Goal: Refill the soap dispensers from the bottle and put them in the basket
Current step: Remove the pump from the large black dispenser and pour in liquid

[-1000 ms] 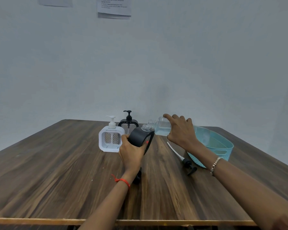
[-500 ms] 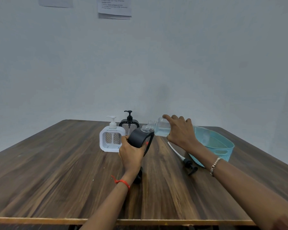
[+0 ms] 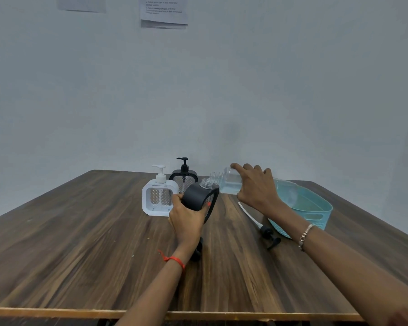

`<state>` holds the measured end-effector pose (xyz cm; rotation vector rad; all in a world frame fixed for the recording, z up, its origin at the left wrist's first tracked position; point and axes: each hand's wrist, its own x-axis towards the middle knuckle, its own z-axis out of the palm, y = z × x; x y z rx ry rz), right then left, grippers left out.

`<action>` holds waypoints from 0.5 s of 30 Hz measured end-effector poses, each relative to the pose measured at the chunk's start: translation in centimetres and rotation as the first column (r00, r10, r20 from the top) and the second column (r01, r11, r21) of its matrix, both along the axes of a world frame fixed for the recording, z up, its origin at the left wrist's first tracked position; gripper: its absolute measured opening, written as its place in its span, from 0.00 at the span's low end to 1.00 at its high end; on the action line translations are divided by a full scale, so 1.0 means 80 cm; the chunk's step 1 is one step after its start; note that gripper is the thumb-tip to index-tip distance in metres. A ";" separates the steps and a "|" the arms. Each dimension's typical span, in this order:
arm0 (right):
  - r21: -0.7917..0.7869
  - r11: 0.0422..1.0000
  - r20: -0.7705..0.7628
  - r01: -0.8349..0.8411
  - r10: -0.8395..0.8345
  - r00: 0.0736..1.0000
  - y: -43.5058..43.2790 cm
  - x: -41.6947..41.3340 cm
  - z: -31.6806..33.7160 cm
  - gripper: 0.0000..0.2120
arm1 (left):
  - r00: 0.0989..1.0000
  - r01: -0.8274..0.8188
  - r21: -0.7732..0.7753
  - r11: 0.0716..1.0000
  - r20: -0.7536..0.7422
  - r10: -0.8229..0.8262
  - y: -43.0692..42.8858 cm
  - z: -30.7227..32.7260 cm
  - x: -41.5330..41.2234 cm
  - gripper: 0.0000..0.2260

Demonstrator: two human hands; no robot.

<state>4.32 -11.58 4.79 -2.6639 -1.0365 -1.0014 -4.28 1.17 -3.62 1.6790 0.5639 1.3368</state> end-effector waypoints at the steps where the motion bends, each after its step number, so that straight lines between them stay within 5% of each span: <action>1: -0.001 1.000 0.001 0.000 0.000 1.000 0.000 0.000 0.000 0.31 | 1.000 0.001 0.000 1.000 0.002 -0.001 0.000 0.000 0.000 0.24; 15: 0.002 1.000 0.019 -0.011 0.011 1.000 0.002 -0.002 0.001 0.31 | 1.000 -0.009 -0.020 1.000 -0.008 0.009 0.000 0.000 -0.003 0.24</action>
